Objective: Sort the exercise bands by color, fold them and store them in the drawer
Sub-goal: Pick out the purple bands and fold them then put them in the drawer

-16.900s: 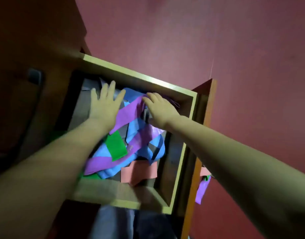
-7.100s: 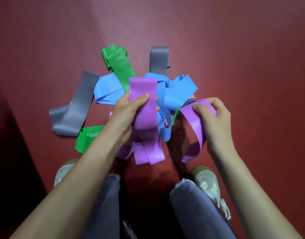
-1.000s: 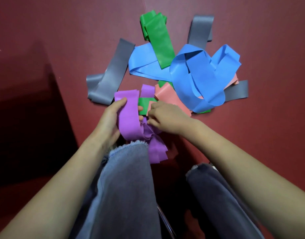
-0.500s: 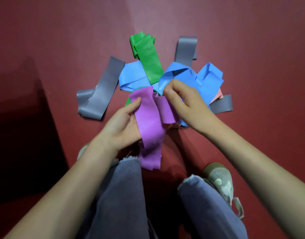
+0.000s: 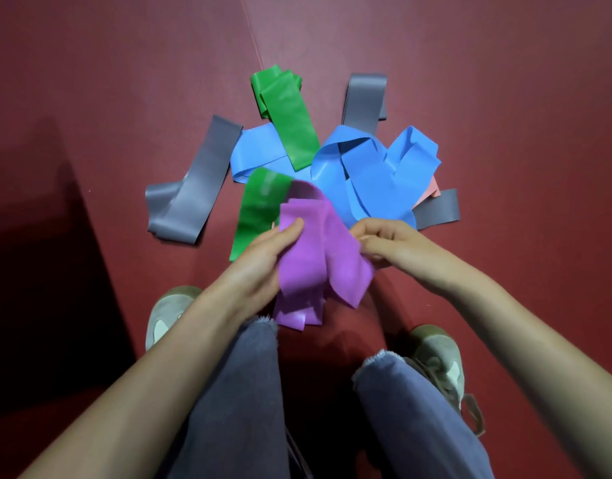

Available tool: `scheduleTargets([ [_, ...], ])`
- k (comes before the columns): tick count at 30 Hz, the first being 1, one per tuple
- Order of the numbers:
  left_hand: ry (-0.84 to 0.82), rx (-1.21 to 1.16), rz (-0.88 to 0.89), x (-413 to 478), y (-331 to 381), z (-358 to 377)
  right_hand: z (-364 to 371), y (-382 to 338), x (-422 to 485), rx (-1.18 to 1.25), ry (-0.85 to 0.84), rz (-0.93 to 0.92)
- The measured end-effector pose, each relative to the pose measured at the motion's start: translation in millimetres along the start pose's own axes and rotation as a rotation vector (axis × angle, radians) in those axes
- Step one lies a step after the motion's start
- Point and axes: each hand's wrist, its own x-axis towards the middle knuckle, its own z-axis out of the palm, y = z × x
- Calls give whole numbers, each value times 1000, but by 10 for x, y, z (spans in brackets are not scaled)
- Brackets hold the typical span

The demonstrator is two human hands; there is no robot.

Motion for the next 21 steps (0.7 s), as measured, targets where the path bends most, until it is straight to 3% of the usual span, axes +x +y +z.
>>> scheduleTargets([
  [3,-39,406,107,-52,22,94,-35,-36,84,132,-41,103],
  [5,-71,576,141,-66,55,175,-52,-66,92,211,22,113],
  [11,-242,688,159,-81,82,246,-17,-114,196,296,165,130],
  [14,-256,603,131,-104,49,213,-9,-146,235,430,121,185],
  [18,-181,180,78,-77,53,121,-80,-165,159,586,26,37],
  [21,-72,52,109,-38,90,78,-127,-181,87,544,77,-56],
])
